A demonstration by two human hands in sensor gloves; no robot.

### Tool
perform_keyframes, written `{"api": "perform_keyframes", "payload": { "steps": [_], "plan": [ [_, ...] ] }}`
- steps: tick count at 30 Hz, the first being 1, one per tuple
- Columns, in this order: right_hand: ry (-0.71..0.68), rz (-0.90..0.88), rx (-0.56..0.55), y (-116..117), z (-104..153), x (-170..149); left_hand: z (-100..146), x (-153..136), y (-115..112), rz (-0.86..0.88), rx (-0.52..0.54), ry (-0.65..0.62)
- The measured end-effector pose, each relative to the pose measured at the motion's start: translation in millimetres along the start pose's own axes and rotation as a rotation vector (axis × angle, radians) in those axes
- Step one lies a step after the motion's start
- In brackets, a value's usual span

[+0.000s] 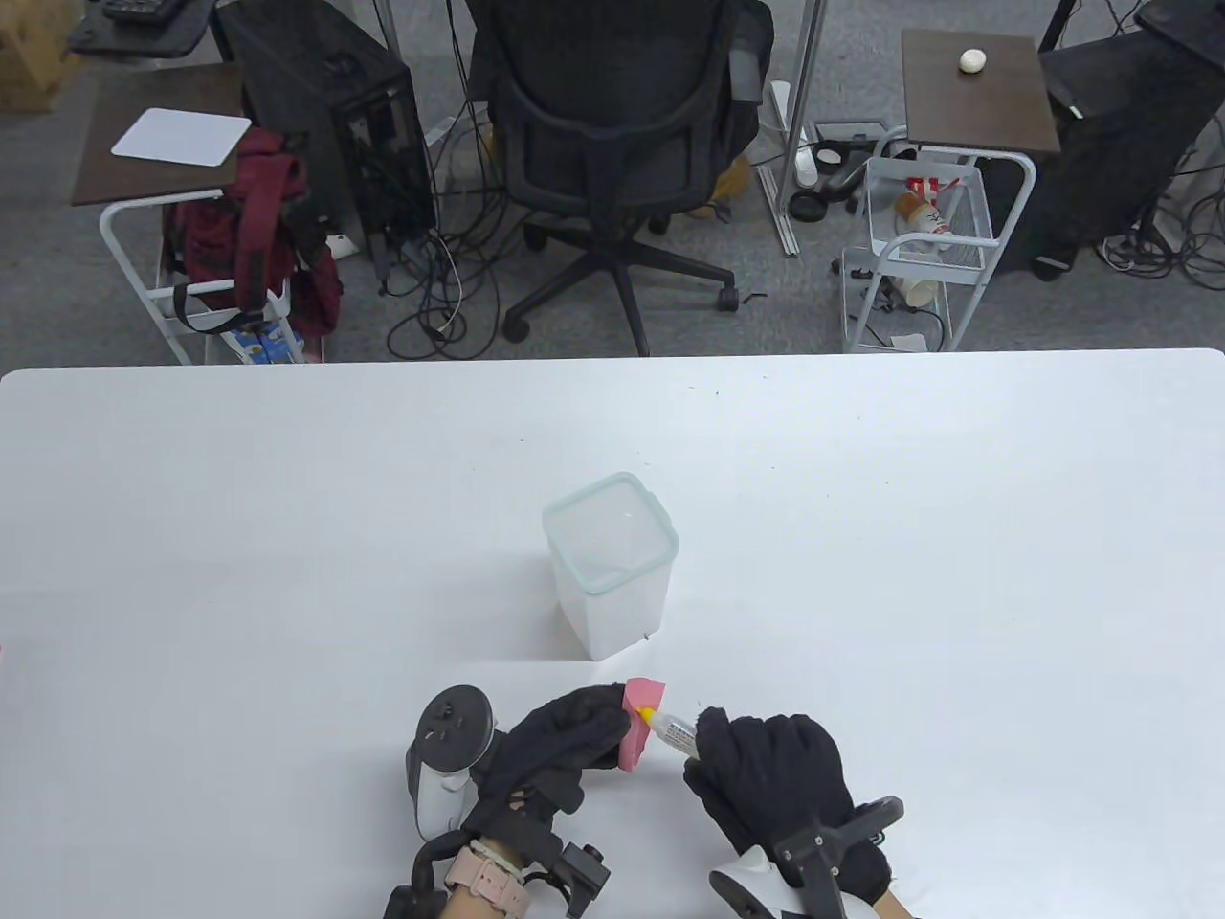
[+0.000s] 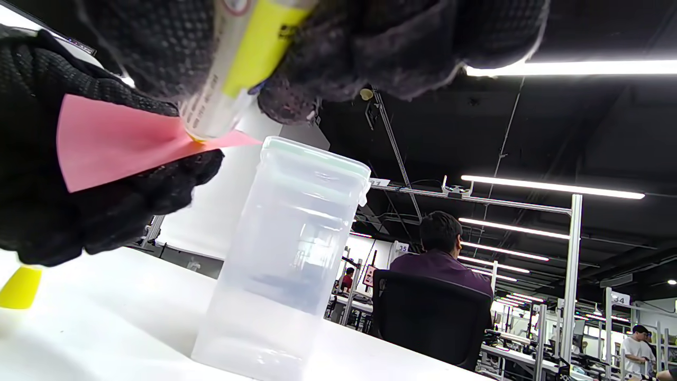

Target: Squeeze liquid glue on card and attach to container

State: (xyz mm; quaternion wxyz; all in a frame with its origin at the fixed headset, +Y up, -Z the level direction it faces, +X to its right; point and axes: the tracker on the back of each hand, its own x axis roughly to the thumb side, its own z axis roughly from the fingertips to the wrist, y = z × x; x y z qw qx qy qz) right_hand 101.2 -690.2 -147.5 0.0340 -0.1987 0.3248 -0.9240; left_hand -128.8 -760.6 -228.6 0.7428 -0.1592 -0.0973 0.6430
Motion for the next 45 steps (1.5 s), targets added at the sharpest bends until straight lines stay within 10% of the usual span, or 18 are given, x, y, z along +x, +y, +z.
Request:
{"api": "perform_keyframes", "payload": {
  "steps": [45],
  "plan": [
    [-0.073,0.009,-0.023,-1.3,2.7,8.1,-0.6,-2.9,0.6,0.035,-0.01,0.011]
  ]
}}
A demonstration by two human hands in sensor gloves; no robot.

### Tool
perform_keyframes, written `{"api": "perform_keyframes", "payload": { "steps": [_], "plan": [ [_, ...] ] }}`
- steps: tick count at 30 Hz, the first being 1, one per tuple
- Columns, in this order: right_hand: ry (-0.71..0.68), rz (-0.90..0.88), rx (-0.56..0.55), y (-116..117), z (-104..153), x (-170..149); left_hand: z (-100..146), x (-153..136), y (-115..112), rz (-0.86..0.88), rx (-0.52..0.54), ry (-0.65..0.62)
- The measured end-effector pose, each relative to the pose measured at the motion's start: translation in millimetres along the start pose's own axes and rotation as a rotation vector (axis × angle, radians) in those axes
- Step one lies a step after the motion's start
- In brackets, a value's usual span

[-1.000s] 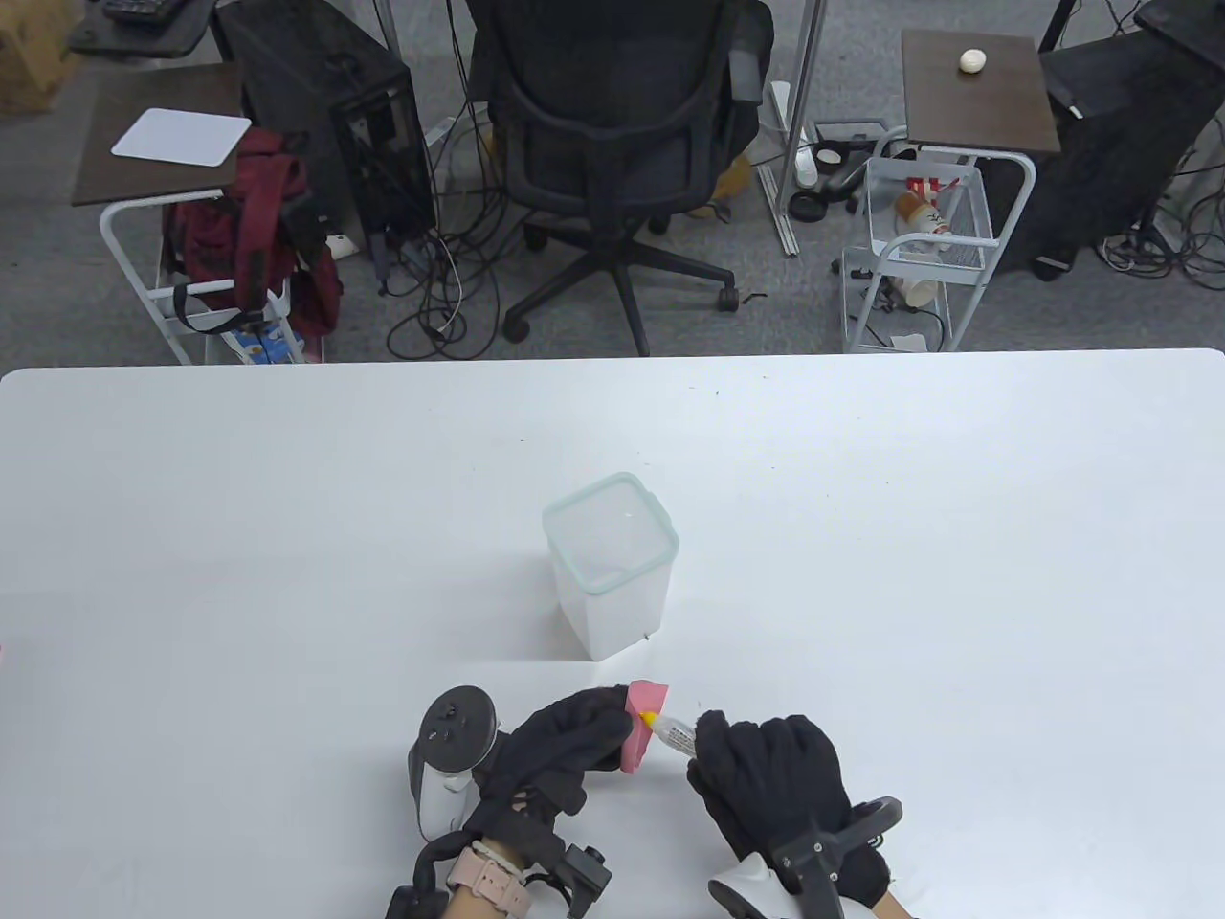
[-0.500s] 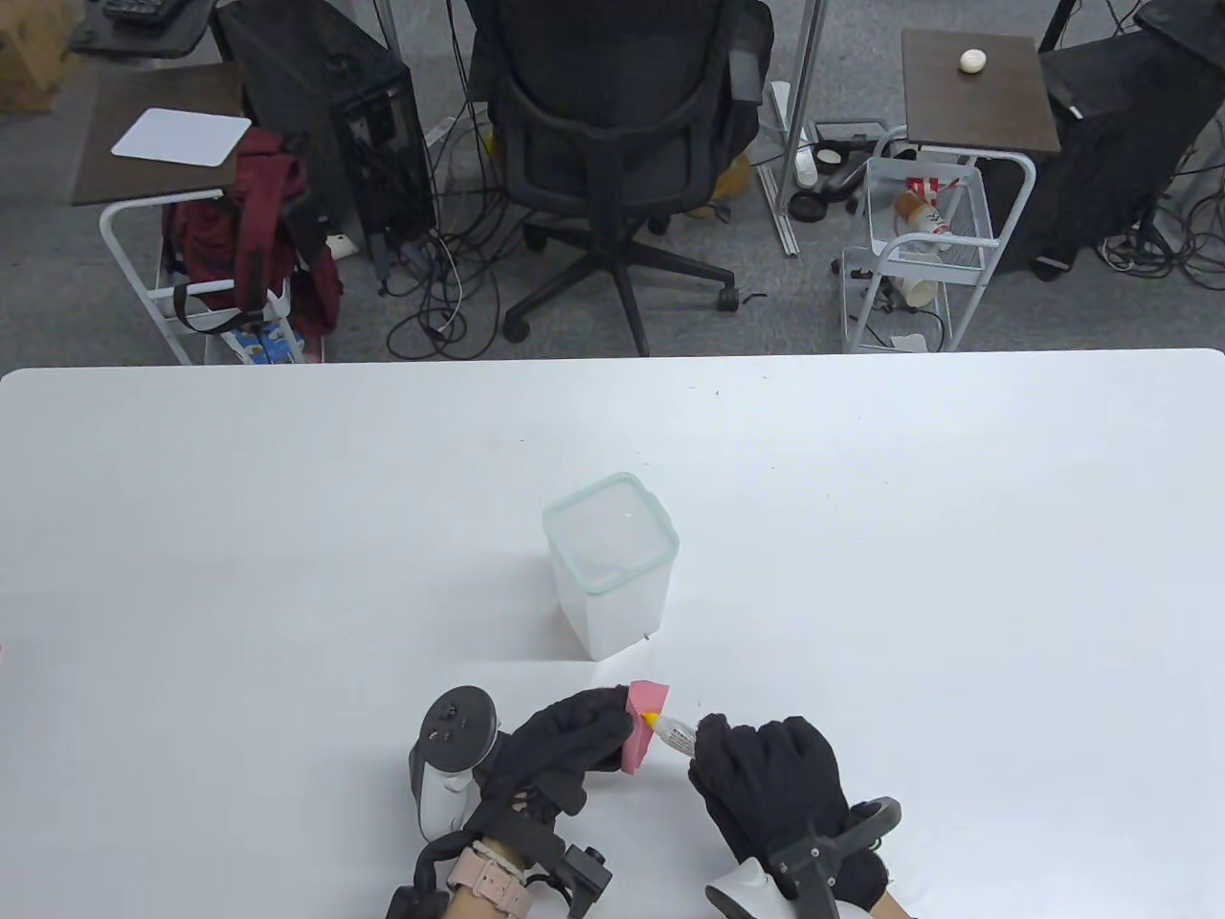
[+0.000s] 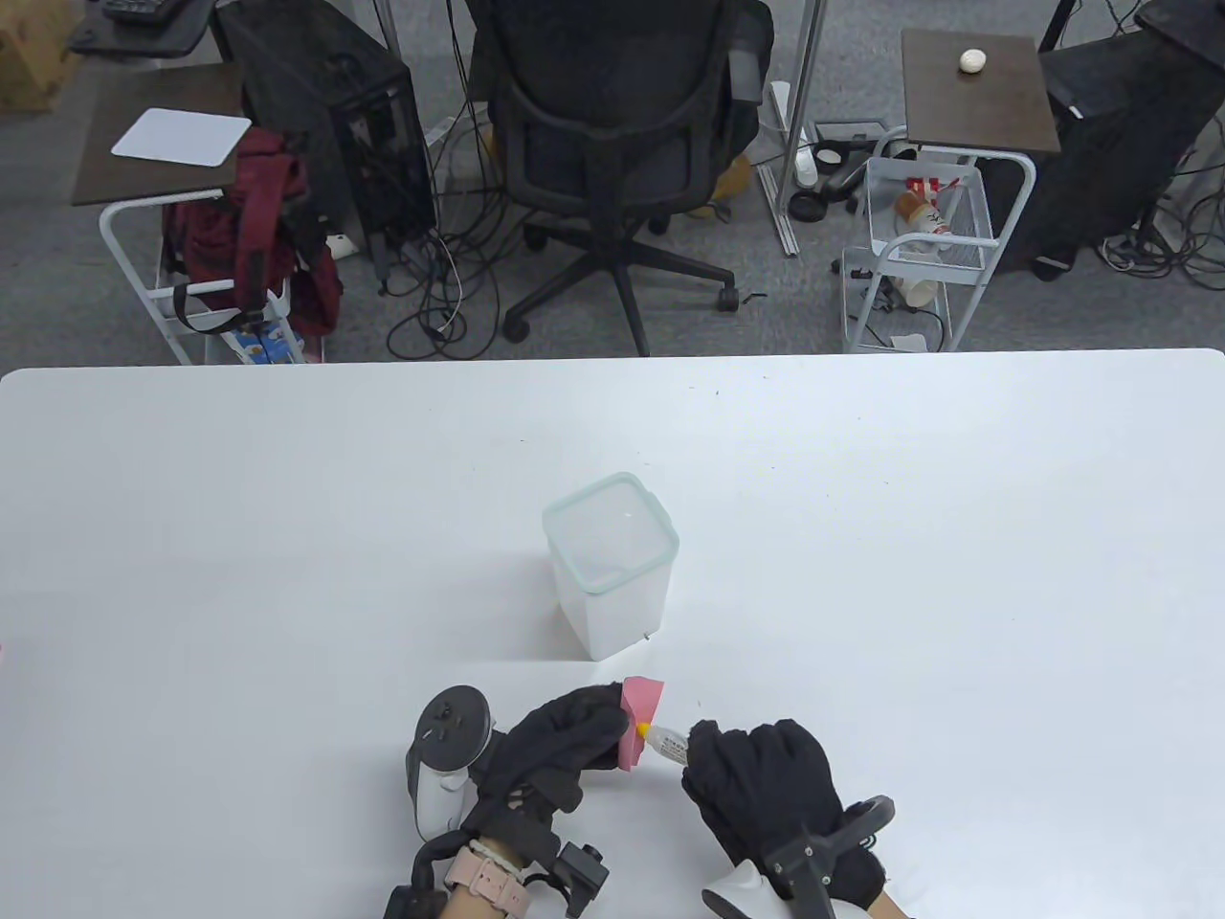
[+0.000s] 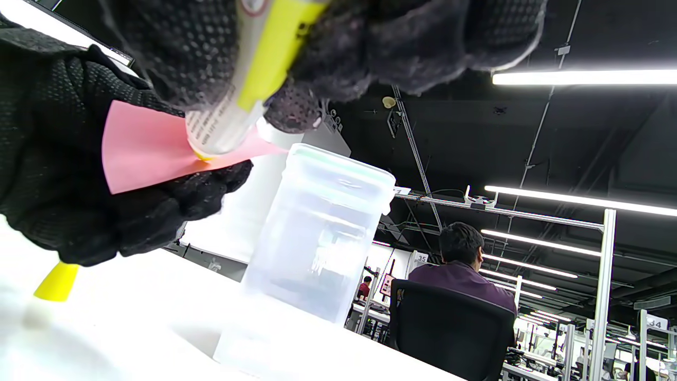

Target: Squeeze liquid glue on card and attach to container

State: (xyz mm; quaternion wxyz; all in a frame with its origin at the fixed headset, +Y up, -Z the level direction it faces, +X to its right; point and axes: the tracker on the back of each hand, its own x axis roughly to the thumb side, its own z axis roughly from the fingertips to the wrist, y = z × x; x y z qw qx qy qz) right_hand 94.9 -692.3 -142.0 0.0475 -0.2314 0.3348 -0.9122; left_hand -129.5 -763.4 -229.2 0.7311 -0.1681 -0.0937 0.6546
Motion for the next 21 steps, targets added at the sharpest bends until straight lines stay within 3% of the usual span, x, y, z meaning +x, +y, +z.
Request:
{"api": "perform_keyframes", "payload": {
  "steps": [21],
  "plan": [
    [-0.035,0.006,0.002,1.2,2.1,4.1,0.0,-0.7,-0.7,0.0,0.001,-0.003]
  ]
}}
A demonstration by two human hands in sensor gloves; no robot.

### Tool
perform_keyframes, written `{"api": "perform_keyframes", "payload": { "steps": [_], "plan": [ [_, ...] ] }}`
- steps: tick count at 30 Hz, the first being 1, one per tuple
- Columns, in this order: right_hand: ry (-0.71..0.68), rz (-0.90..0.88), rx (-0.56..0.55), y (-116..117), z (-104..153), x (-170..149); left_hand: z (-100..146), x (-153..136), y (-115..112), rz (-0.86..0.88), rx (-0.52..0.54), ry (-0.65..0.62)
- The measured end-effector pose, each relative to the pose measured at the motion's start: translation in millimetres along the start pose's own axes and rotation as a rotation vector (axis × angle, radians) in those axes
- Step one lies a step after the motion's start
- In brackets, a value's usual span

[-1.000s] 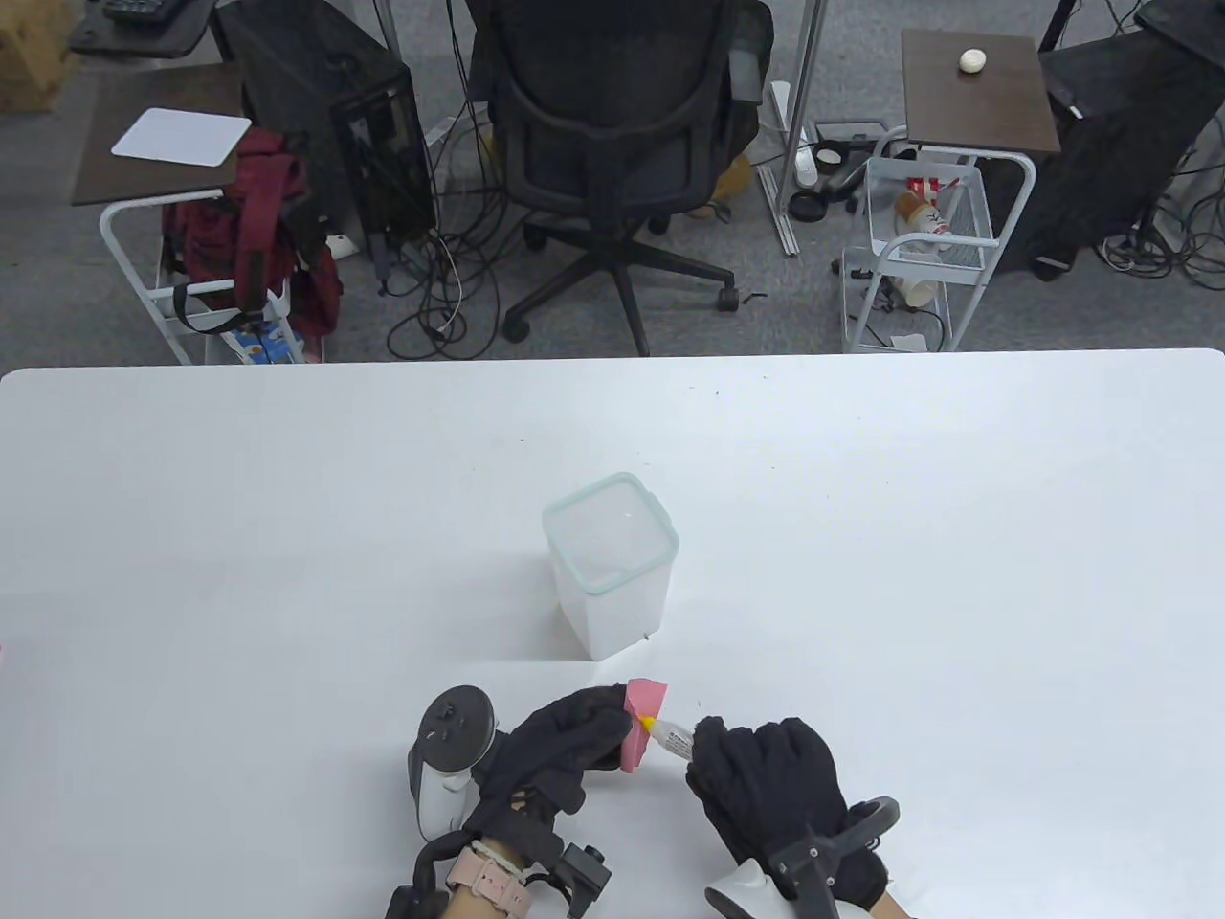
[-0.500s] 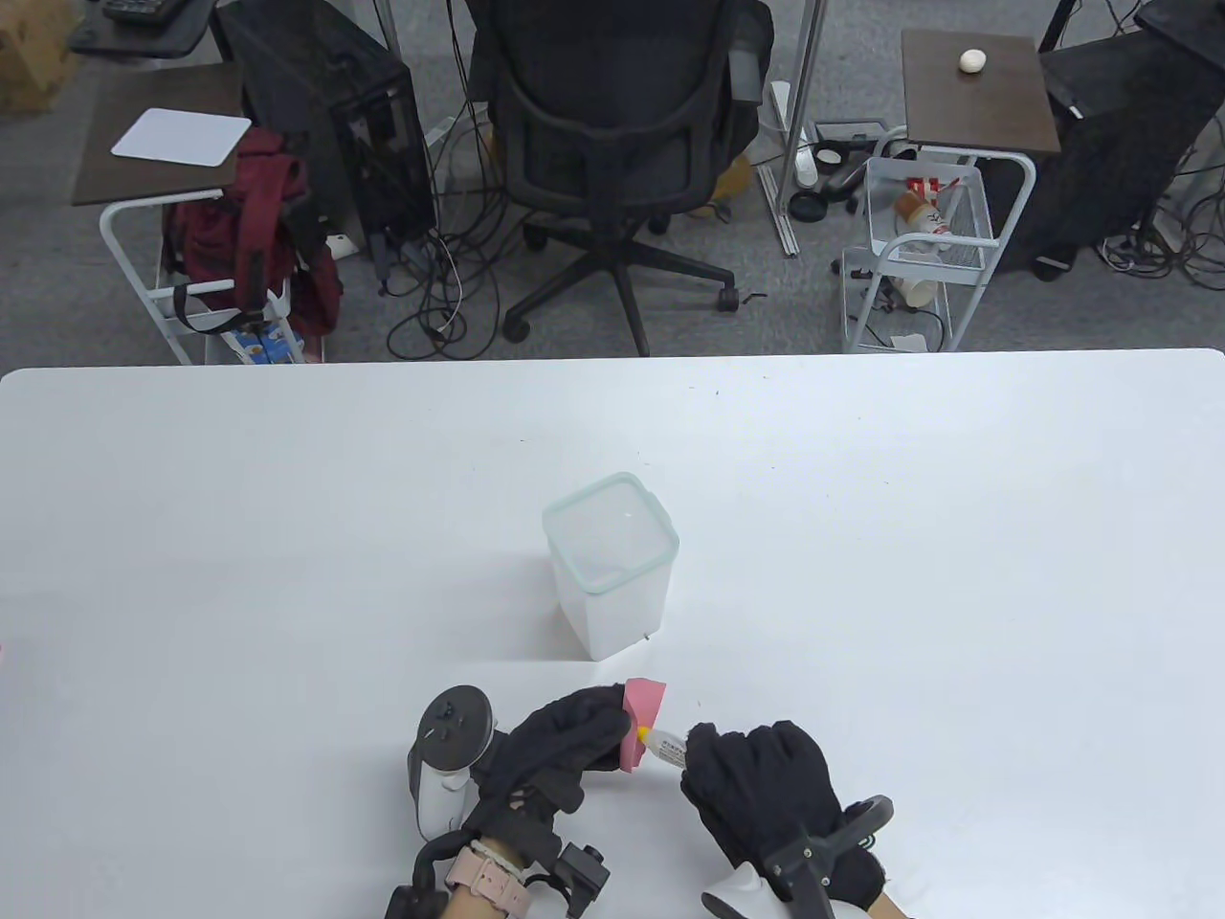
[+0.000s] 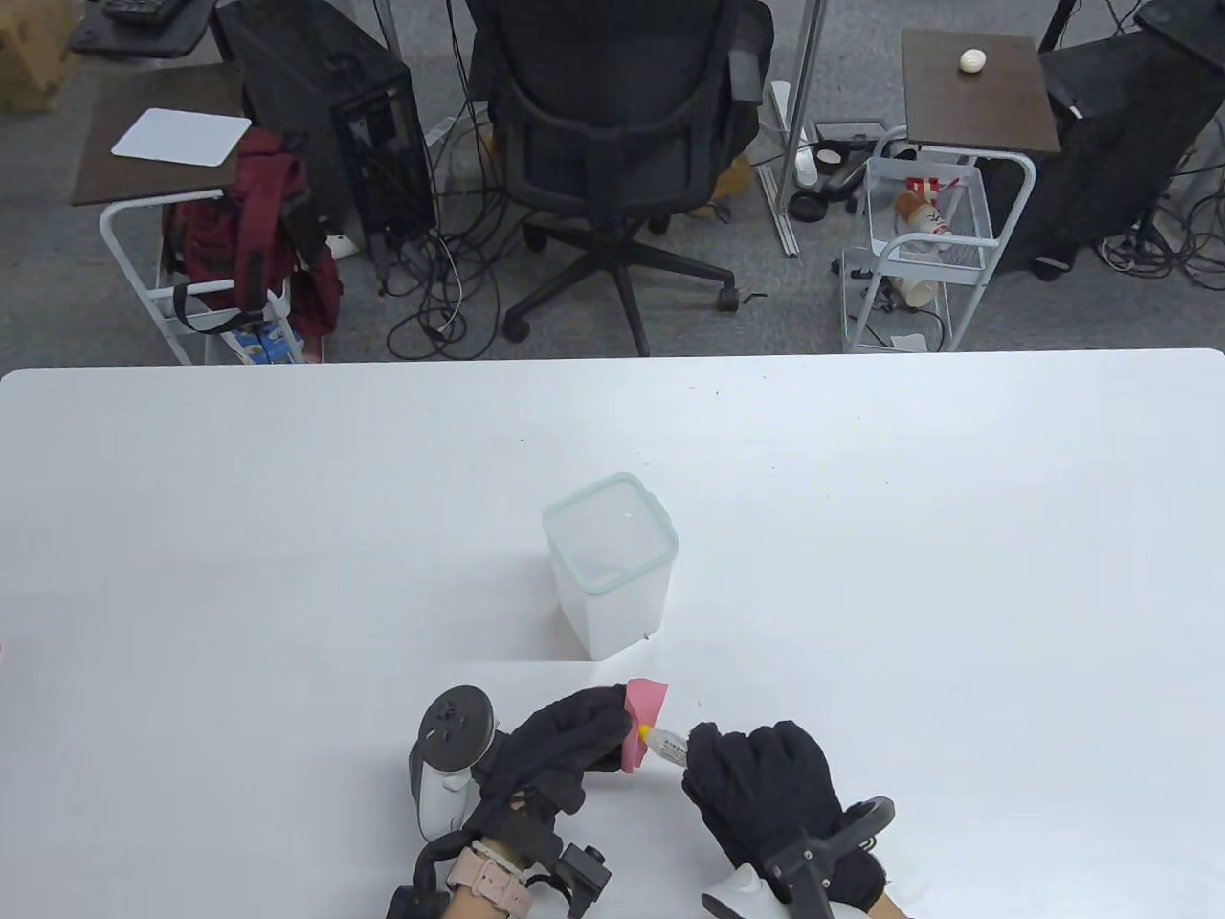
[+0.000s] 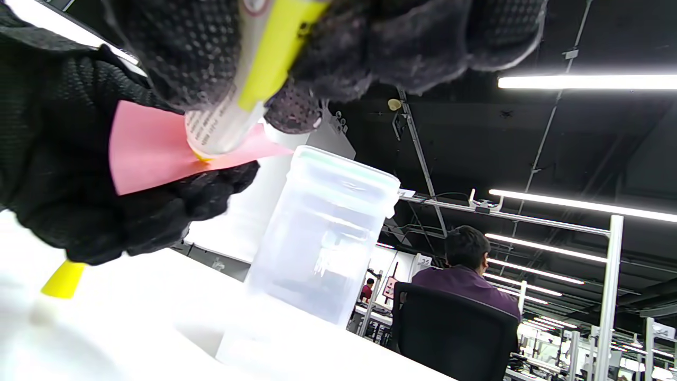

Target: Squeeze liquid glue on card and attach to container

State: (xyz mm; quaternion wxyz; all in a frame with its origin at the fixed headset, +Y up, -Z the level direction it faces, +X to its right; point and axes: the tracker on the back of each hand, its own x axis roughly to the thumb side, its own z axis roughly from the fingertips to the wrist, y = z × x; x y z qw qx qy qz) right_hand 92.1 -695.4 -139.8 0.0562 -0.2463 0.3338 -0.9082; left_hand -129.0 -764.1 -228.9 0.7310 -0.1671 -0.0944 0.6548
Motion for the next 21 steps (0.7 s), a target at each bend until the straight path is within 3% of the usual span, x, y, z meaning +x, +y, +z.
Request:
{"api": "perform_keyframes", "payload": {
  "steps": [21],
  "plan": [
    [0.018,-0.015,0.014,2.6,0.0,-3.8,-0.4,-0.7,0.4,0.005,0.009,0.005]
  ]
}}
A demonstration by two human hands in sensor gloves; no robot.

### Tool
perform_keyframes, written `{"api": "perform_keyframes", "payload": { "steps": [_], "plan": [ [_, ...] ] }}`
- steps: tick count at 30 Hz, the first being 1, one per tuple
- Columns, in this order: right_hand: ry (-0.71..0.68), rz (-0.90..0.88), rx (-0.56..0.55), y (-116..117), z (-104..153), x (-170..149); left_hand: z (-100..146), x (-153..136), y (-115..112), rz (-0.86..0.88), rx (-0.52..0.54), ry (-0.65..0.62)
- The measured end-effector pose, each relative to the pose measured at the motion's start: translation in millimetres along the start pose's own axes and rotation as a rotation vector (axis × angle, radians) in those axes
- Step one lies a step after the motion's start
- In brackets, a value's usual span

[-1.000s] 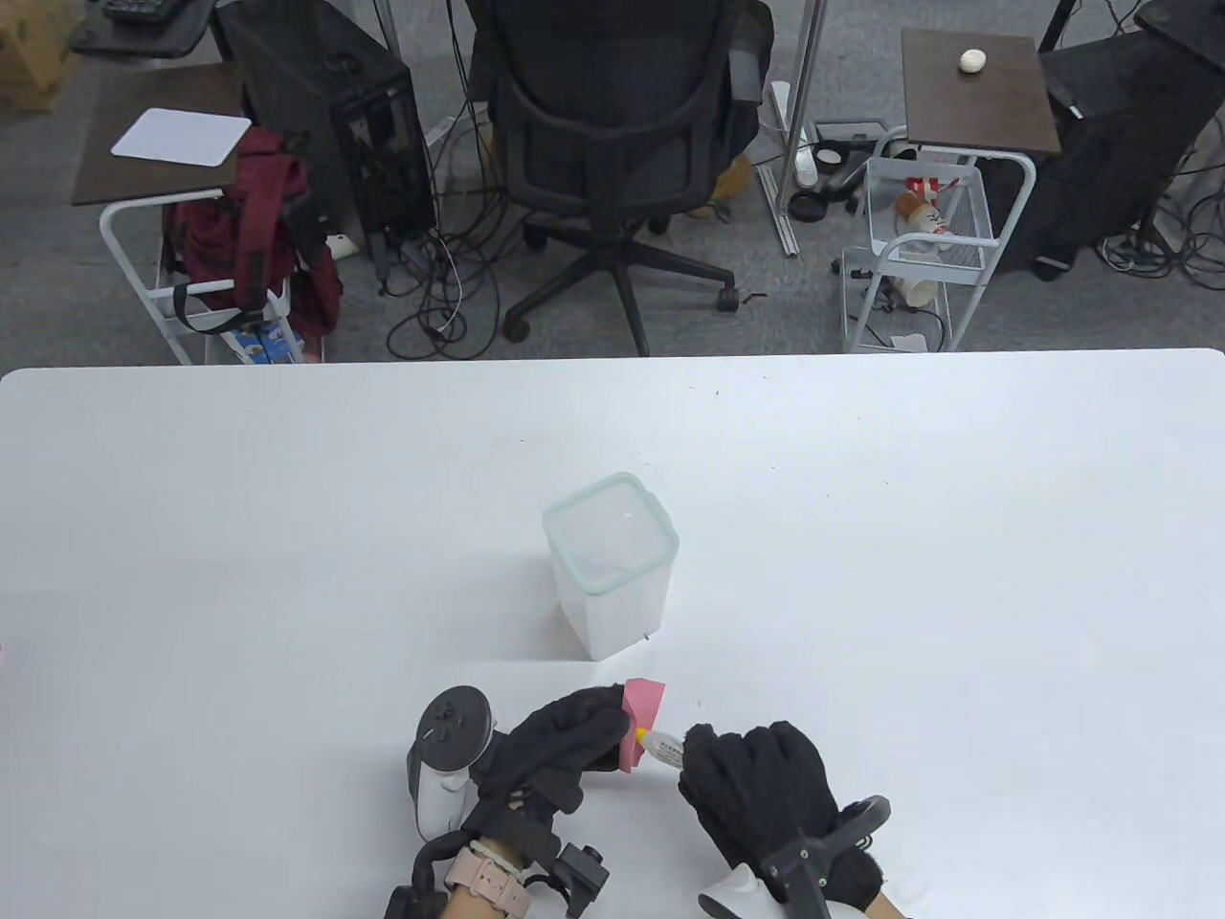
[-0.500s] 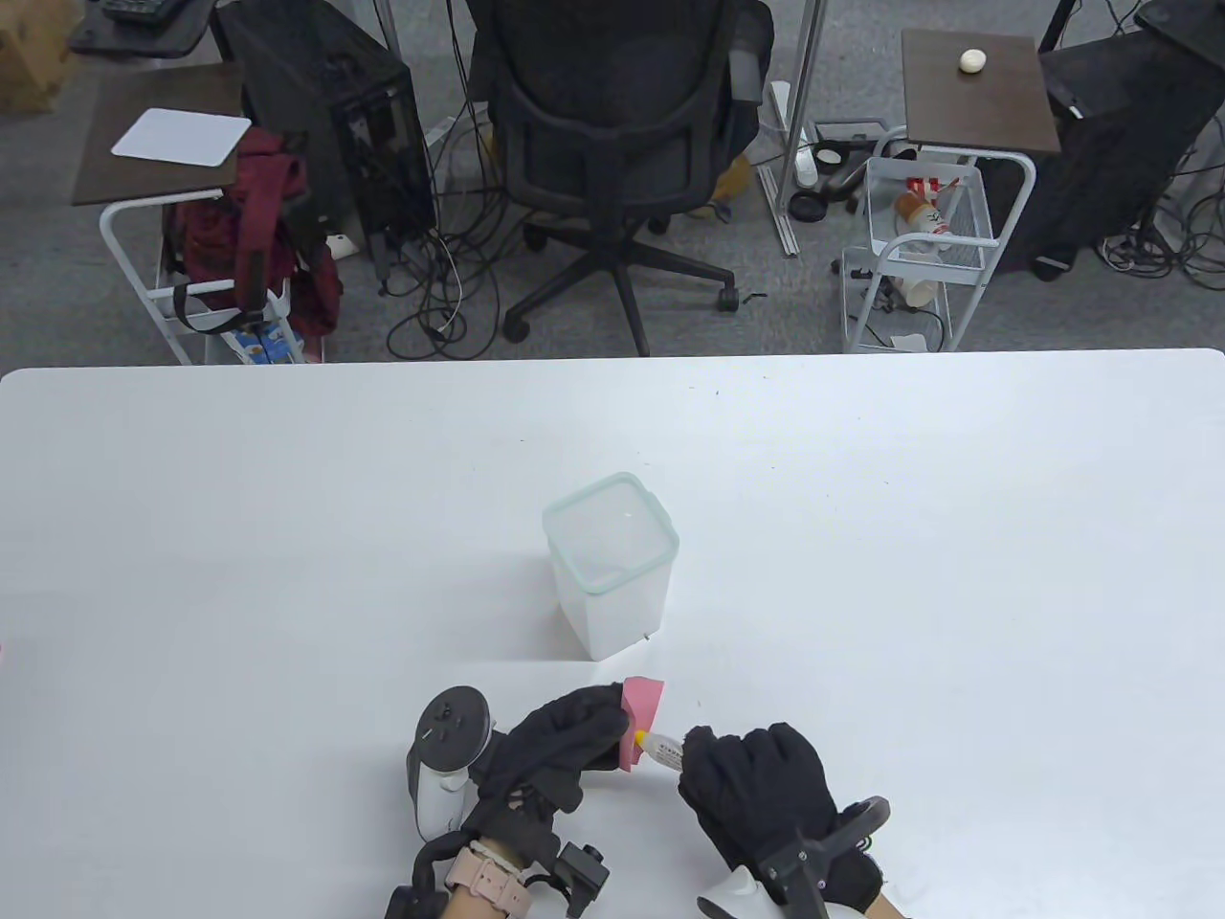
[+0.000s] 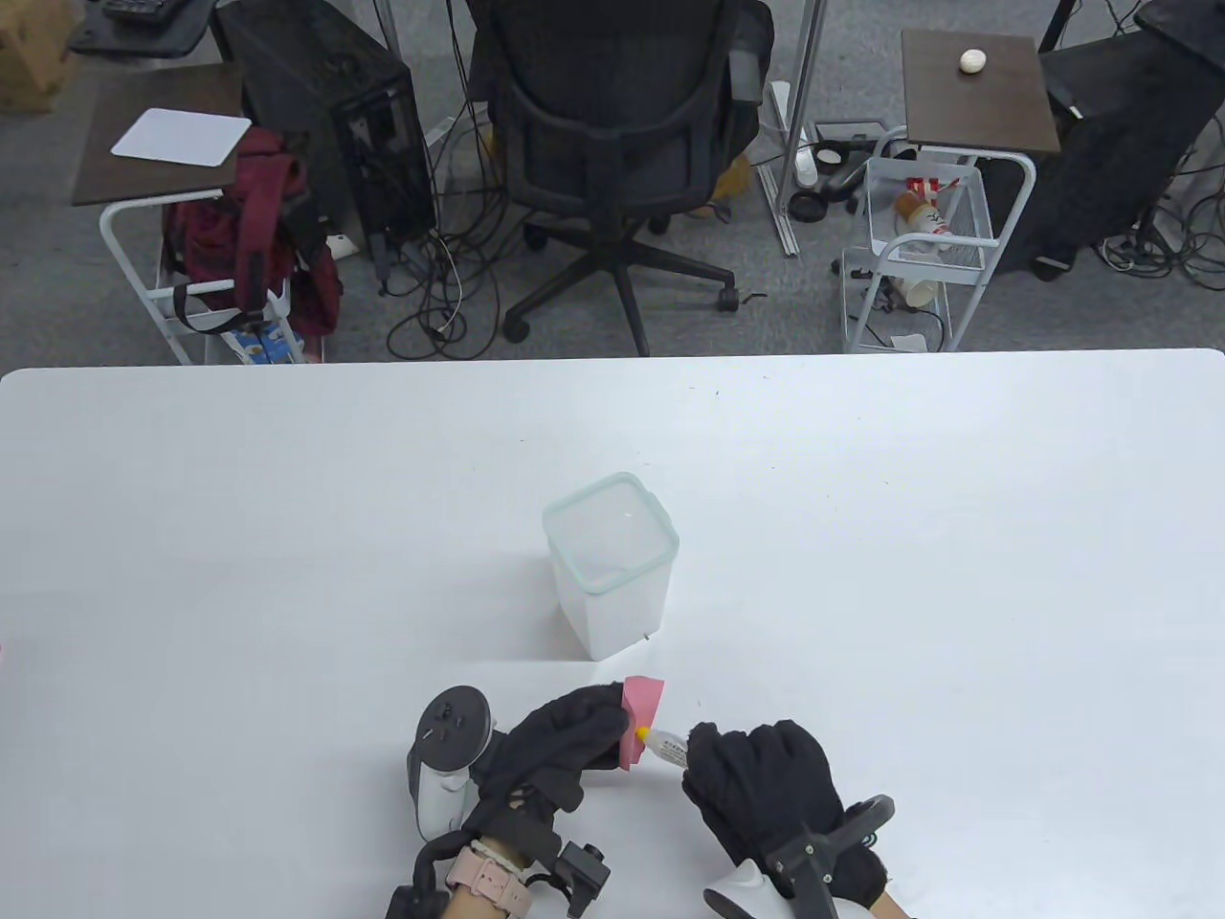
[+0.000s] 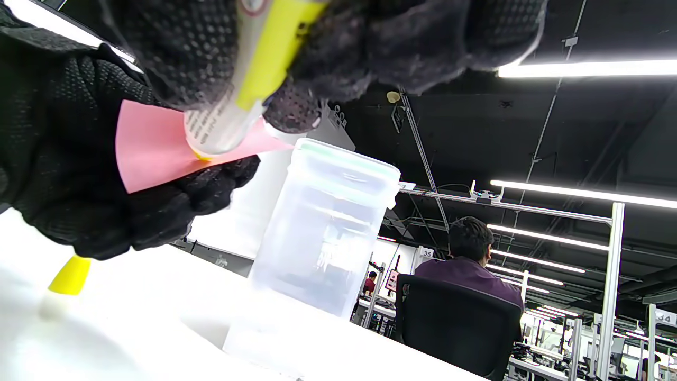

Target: Squeeze liquid glue on card and attach to container

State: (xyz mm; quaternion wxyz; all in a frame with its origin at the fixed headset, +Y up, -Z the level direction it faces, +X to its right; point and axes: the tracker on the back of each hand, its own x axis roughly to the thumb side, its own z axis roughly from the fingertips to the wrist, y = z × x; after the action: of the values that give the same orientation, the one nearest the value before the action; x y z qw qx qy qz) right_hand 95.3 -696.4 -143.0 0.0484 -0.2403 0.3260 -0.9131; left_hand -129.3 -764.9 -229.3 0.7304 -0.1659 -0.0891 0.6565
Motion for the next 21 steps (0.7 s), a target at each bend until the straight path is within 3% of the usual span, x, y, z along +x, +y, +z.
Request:
{"api": "perform_keyframes", "payload": {
  "steps": [5,13,21],
  "plan": [
    [0.001,-0.016,0.013,1.9,-0.2,-0.6,0.6,0.1,0.7,0.003,0.004,-0.003],
    [0.13,-0.181,0.042,9.9,0.6,-20.5,1.7,0.7,5.8,0.04,0.043,-0.012],
    [0.348,-0.554,0.105,26.4,0.0,-45.5,1.6,1.0,6.2,0.045,0.05,-0.009]
  ]
}}
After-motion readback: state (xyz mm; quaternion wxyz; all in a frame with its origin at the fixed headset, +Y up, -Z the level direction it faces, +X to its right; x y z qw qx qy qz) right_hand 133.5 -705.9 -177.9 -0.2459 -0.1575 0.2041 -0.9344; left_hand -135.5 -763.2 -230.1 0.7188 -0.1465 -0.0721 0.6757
